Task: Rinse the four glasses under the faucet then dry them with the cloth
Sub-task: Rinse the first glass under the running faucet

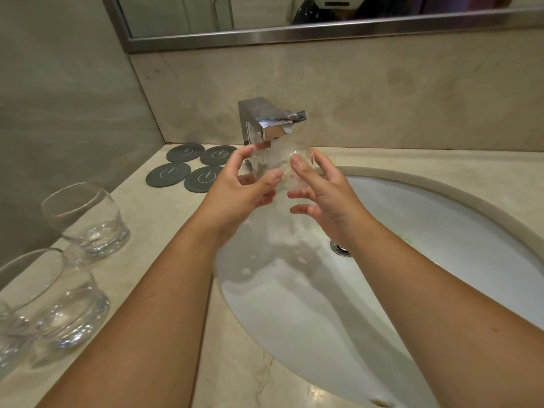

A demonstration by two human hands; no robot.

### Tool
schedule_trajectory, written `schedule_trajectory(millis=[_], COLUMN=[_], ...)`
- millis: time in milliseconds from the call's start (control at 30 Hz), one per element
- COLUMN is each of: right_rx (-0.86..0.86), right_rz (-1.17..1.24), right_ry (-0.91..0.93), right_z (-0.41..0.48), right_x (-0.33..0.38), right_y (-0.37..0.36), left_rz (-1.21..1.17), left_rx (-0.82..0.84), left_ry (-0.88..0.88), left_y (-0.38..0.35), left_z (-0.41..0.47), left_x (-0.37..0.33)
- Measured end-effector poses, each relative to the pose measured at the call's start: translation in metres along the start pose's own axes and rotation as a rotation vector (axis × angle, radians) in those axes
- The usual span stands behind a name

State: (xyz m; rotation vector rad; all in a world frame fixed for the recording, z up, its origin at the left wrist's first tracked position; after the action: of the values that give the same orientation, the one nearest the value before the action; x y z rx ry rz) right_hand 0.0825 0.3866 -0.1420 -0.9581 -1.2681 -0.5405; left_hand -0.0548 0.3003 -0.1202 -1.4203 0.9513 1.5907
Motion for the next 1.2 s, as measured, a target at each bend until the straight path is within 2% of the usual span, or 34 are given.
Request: schedule_trajectory(millis=[233, 400, 600, 867, 1067, 1200], right_rx=[0.055, 0.008, -0.002, 0.076, -0.020, -0.026], right_rz=[0.062, 0.060, 0.001, 0.029, -0.029, -0.054], right_ry=[-0.025, 0.001, -0.002, 0.017, 0.065, 0.017], right_z=[0.000, 0.000, -0.001, -0.001, 0.002, 0.002], right_x=[0.000, 0.003, 0.004, 0.006, 0.010, 0.006], right_y=[-0.003, 0.001, 0.001, -0.001, 0.004, 0.003], left_rz=[-0.004, -0.092, 0.000, -0.006, 0.014, 0.072], left_rx=[-0.035, 0.040, 0.050, 0.036, 0.084, 0.058], left_ry=[0.024, 0.030, -0.007, 0.028, -0.029, -0.045], left_y=[0.002, -0.005, -0.007, -0.009, -0.011, -0.013], left_z=[-0.002, -0.001, -0.002, -0.003, -0.002, -0.002], left_x=[-0.002, 0.002, -0.002, 0.001, -0.001, -0.006])
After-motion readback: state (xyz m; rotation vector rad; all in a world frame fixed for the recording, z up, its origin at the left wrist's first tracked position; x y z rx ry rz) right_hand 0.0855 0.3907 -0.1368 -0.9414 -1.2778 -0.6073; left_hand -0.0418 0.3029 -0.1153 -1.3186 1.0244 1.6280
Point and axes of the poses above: each hand's wrist, its own z-axis towards the middle knuckle, its own y-axis out of the back of the hand, x = y × z, the point moved 9 cm from there along z, towards the middle knuckle, and after that the axes turned 1 degree about x, right-handed, at the moved point
